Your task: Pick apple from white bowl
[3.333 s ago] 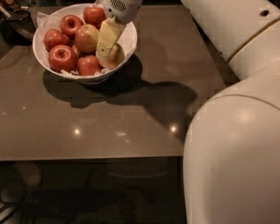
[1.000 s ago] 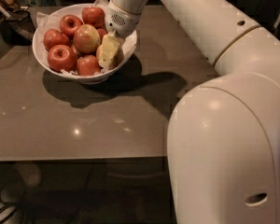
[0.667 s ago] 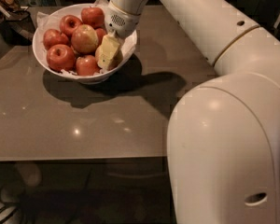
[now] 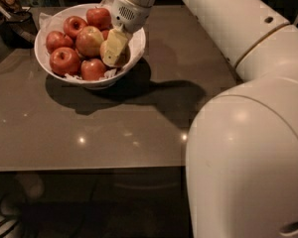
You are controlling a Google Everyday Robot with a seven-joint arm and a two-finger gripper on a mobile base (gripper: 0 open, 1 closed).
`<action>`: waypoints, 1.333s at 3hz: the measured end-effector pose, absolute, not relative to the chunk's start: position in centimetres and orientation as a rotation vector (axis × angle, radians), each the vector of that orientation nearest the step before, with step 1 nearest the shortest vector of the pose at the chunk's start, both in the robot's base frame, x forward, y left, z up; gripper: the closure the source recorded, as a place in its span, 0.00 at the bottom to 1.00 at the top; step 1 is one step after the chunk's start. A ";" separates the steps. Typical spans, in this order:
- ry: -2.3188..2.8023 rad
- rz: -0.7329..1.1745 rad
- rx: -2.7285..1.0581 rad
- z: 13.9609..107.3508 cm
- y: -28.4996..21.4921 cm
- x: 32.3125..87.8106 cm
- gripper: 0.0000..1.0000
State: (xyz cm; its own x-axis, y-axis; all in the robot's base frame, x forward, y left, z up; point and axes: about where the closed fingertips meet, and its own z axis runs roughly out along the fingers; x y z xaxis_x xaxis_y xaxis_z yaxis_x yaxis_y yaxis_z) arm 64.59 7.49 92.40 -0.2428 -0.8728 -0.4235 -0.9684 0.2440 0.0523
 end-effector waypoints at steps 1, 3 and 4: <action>2.157 0.428 -1.701 95.4 7.0 64.0 1.00; 1.893 0.554 -1.835 100.8 7.1 61.0 1.00; 1.769 0.601 -1.857 103.9 6.8 58.7 1.00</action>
Offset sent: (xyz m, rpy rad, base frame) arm -0.0366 -0.0196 0.0908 0.1360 -0.0539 0.1862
